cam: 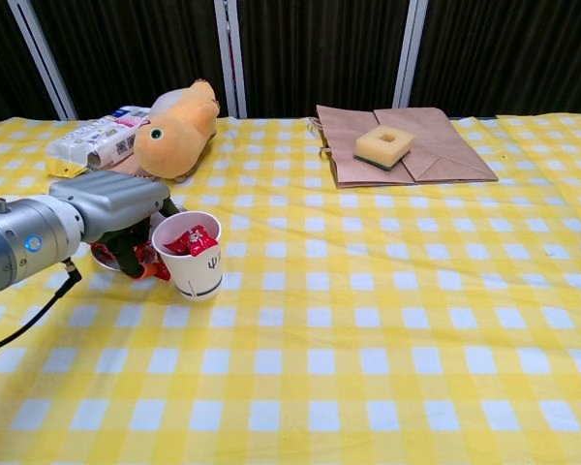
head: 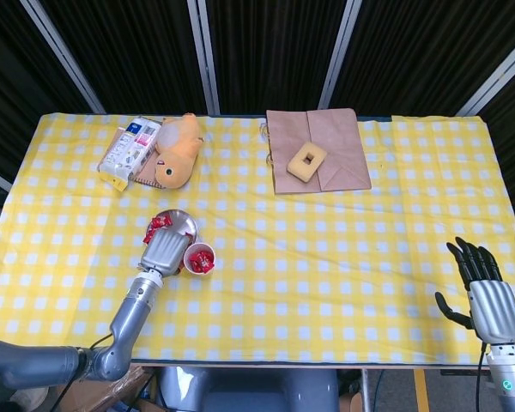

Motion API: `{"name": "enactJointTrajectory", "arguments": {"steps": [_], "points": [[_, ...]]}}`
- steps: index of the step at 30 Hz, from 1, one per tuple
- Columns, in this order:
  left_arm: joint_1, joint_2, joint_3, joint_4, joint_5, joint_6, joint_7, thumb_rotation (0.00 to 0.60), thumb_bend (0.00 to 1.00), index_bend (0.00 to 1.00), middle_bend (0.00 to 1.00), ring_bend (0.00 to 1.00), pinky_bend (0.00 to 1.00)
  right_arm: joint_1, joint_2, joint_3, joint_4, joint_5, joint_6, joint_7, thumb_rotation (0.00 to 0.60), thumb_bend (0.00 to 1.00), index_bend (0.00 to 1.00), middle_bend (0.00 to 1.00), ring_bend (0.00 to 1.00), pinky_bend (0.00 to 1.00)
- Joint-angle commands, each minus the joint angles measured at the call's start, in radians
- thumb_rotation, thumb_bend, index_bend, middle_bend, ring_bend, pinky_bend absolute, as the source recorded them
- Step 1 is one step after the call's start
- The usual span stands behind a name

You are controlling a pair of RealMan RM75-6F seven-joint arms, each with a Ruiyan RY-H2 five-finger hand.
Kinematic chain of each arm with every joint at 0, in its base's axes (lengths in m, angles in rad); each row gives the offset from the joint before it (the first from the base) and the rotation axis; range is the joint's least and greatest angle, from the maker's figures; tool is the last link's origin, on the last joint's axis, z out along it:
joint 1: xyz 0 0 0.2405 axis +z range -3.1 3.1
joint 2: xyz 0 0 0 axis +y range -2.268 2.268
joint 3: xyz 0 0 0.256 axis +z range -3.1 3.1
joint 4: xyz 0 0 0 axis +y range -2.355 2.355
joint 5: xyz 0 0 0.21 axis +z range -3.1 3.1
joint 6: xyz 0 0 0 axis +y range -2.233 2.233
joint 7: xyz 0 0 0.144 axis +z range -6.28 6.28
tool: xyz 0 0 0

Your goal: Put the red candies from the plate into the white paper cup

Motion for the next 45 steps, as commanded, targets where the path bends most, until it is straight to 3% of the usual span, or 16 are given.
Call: {"name": "enactJointTrajectory", "arguments": {"steps": [1, 16, 32, 45], "points": [[0.0, 0.031, -0.011, -0.032, 0.007, 0.007, -0.003, 0.6, 0.36, 0.51, 1.0, 1.0, 0.99, 0.0, 0.0, 0.0, 0.0, 0.0, 0.0, 0.0, 0.6, 0.42, 0.0, 0.0, 0.0, 0.0], [-0.014, 0.168, -0.08, -0.195, 0.031, 0.023, -0.047, 0.6, 0.36, 0.51, 1.0, 1.0, 0.99, 0.0, -0.003, 0.0, 0.0, 0.001, 0.0, -0.004, 0.6, 0.43, 0.0, 0.0, 0.0, 0.0], [-0.063, 0.142, -0.059, -0.228, -0.042, 0.024, 0.037, 0.6, 0.33, 0.49, 1.0, 1.0, 0.99, 0.0, -0.002, 0.002, 0.003, -0.002, 0.005, 0.012, 0.6, 0.43, 0.0, 0.0, 0.0, 0.0], [-0.074, 0.153, -0.059, -0.242, -0.06, 0.041, 0.026, 0.6, 0.26, 0.39, 0.99, 1.0, 0.99, 0.0, -0.004, 0.001, 0.006, -0.002, 0.004, 0.012, 0.6, 0.43, 0.0, 0.0, 0.0, 0.0]]}}
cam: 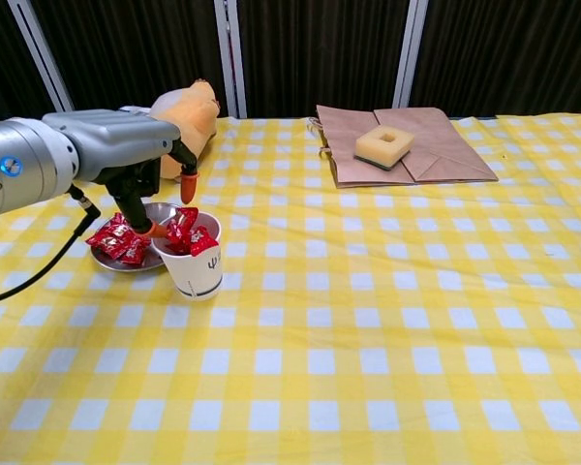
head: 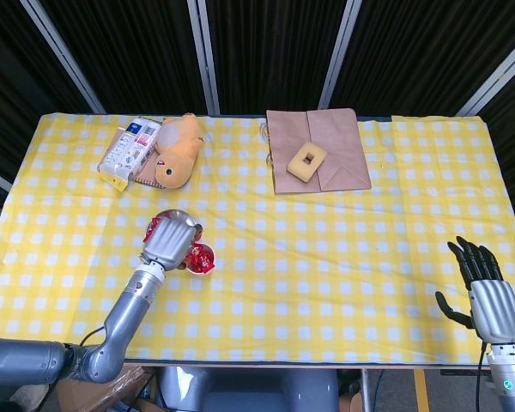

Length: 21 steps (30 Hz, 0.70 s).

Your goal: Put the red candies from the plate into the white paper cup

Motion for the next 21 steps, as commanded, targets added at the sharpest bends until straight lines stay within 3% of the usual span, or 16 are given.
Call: {"name": "enactJointTrajectory", "arguments": {"steps": [1, 5, 7, 10, 12, 16, 18, 21], "points": [[0.004, 0.006, -0.006, -0.006, 0.013, 0.009, -0.021, 0.6, 0.25, 0.37, 0.99, 1.0, 0.99, 0.0, 0.0, 0.0, 0.0, 0.0, -0.001, -0.001, 0.6, 0.43, 0.0, 0.0, 0.0, 0.0], [0.014, 0.023, -0.008, -0.016, 0.037, 0.019, -0.051, 0.6, 0.22, 0.31, 0.92, 0.96, 0.97, 0.0, 0.0, 0.001, 0.001, 0.001, 0.001, 0.0, 0.6, 0.43, 0.0, 0.0, 0.0, 0.0], [0.024, 0.035, -0.008, -0.024, 0.055, 0.028, -0.072, 0.6, 0.22, 0.26, 0.82, 0.87, 0.9, -0.001, -0.001, 0.001, 0.002, 0.0, 0.002, 0.0, 0.6, 0.43, 0.0, 0.0, 0.0, 0.0], [0.06, 0.057, 0.005, -0.05, 0.117, 0.06, -0.128, 0.6, 0.22, 0.21, 0.56, 0.67, 0.73, -0.001, -0.001, 0.001, 0.005, 0.0, 0.002, -0.001, 0.6, 0.43, 0.0, 0.0, 0.0, 0.0], [0.101, 0.073, 0.028, -0.07, 0.19, 0.101, -0.178, 0.6, 0.22, 0.18, 0.35, 0.47, 0.55, -0.001, -0.001, 0.0, 0.007, 0.001, 0.001, -0.003, 0.6, 0.43, 0.0, 0.0, 0.0, 0.0], [0.214, 0.126, 0.128, -0.098, 0.367, 0.2, -0.283, 0.6, 0.19, 0.09, 0.07, 0.16, 0.27, 0.0, 0.0, -0.002, 0.011, 0.007, -0.008, -0.017, 0.6, 0.43, 0.0, 0.0, 0.0, 0.0], [0.274, 0.157, 0.186, -0.104, 0.435, 0.249, -0.327, 0.6, 0.17, 0.04, 0.01, 0.06, 0.17, 0.0, 0.0, -0.004, 0.01, 0.007, -0.011, -0.027, 0.6, 0.43, 0.0, 0.0, 0.0, 0.0], [0.37, 0.201, 0.286, -0.069, 0.566, 0.337, -0.387, 0.6, 0.13, 0.0, 0.0, 0.0, 0.06, 0.0, -0.003, -0.006, 0.011, 0.007, -0.014, -0.058, 0.6, 0.43, 0.0, 0.0, 0.0, 0.0]]}}
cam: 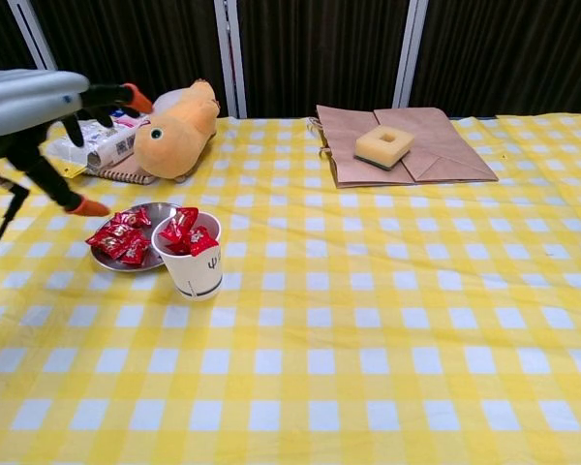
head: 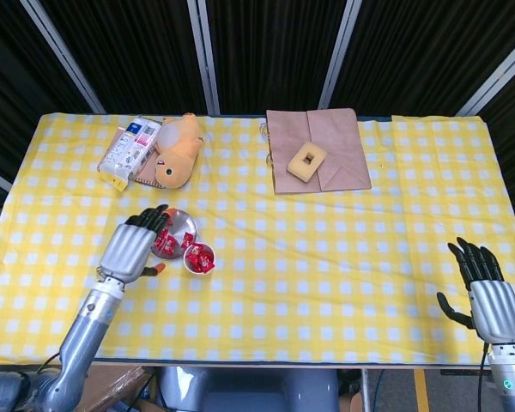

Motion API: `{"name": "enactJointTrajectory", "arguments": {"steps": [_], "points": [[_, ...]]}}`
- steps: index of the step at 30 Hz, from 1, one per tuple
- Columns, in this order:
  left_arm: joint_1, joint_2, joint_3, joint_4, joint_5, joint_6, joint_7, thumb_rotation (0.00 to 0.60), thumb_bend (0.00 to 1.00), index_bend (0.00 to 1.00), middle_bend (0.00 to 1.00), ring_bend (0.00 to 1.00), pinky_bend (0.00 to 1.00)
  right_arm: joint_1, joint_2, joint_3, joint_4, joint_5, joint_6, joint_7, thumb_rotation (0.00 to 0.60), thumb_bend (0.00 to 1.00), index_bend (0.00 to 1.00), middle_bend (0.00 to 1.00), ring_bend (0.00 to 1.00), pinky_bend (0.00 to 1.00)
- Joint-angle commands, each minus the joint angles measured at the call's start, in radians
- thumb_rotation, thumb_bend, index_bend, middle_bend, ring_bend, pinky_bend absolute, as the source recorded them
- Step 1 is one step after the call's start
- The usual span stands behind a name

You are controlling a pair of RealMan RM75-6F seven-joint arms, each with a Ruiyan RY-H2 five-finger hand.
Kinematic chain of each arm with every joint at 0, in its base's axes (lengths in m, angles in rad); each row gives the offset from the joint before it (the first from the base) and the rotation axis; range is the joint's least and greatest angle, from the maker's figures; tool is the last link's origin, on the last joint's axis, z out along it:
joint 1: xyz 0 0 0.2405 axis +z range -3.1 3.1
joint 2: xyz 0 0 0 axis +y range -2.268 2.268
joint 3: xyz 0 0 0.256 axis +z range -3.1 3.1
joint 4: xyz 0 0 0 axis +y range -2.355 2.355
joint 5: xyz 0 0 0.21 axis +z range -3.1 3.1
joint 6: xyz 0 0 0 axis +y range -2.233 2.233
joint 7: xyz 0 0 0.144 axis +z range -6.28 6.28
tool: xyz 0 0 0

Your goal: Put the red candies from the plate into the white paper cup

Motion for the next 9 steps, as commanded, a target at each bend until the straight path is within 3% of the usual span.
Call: {"name": "enactJointTrajectory", "arguments": {"steps": [1, 5, 9], "points": [[0.166, 0.082, 0.165, 0.04, 0.209, 0.156, -0.122, 0.6, 0.13, 0.0, 0.0, 0.0, 0.04, 0.0, -0.004, -0.004, -0.001, 0.002, -0.005, -0.032, 0.6, 0.43, 0.0, 0.0, 0.0, 0.0], [0.269, 0.108, 0.234, 0.123, 0.317, 0.25, -0.196, 0.6, 0.11, 0.0, 0.0, 0.0, 0.01, 0.002, -0.012, -0.006, -0.003, 0.004, -0.012, -0.067, 0.6, 0.43, 0.0, 0.0, 0.0, 0.0], [0.327, 0.132, 0.251, 0.178, 0.374, 0.301, -0.263, 0.6, 0.11, 0.0, 0.0, 0.0, 0.01, 0.001, -0.019, -0.009, -0.008, 0.007, -0.015, -0.085, 0.6, 0.43, 0.0, 0.0, 0.0, 0.0]]}}
